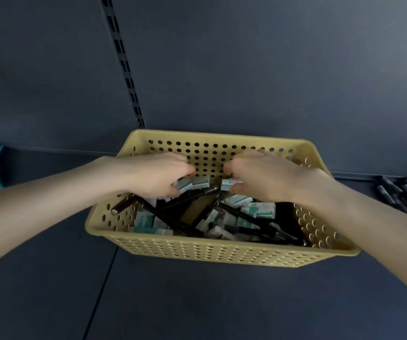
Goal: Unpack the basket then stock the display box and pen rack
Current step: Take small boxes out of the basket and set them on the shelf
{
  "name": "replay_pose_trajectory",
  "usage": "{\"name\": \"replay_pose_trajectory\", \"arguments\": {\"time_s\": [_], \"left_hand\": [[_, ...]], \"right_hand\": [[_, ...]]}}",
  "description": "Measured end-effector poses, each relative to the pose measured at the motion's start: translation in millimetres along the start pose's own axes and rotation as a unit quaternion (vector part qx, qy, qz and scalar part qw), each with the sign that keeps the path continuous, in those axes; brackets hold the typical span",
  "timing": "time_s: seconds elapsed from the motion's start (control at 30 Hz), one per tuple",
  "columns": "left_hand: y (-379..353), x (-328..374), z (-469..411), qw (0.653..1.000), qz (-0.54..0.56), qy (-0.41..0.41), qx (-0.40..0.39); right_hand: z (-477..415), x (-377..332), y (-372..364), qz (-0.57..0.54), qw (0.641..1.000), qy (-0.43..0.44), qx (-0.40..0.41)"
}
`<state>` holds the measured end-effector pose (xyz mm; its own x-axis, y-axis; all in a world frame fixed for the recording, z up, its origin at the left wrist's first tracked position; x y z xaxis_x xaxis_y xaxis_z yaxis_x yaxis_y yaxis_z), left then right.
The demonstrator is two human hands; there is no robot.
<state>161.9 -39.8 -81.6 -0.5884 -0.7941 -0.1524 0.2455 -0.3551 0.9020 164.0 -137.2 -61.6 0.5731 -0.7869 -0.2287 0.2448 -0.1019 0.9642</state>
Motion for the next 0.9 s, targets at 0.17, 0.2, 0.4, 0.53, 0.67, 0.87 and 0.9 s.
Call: {"name": "replay_pose_trajectory", "arguments": {"time_s": [0.17, 0.2, 0.4, 0.53, 0.67, 0.87, 0.9], "left_hand": [[-7, 0, 0, 0.996, 0.021, -0.049, -0.067], [-8, -1, 0, 0.995, 0.026, -0.051, -0.077], [-12, -7, 0, 0.994, 0.045, -0.048, -0.090], [-10, -13, -4, 0.998, 0.026, -0.025, -0.054], [0, -17, -4, 0.999, 0.030, -0.021, -0.024], [15, -22, 1, 0.972, 0.233, 0.023, 0.026], [11, -19, 0, 0.974, 0.226, 0.029, 0.013]], "right_hand": [[7, -5, -2, 0.048, 0.999, 0.007, -0.002], [8, -5, -2, 0.061, 0.998, 0.004, -0.006], [5, -12, -1, 0.121, 0.992, 0.017, 0.004], [7, 0, 3, 0.032, 0.999, -0.001, -0.005], [10, 7, -7, 0.000, 0.998, -0.023, -0.051], [12, 13, -3, -0.145, 0.985, -0.046, -0.077], [12, 11, -6, -0.154, 0.983, -0.045, -0.088]]}}
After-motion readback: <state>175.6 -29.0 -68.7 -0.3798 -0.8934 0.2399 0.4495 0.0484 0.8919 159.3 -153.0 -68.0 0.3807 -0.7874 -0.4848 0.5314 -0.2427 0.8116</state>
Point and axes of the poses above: each hand's wrist, its own z-axis away from the middle knuckle, its own y-axis out of the back of the hand, x = y × z, the point moved 10 cm from there along -z, towards the middle knuckle, and after that the axes turned 11 degrees about -z, right-handed, at the moved point
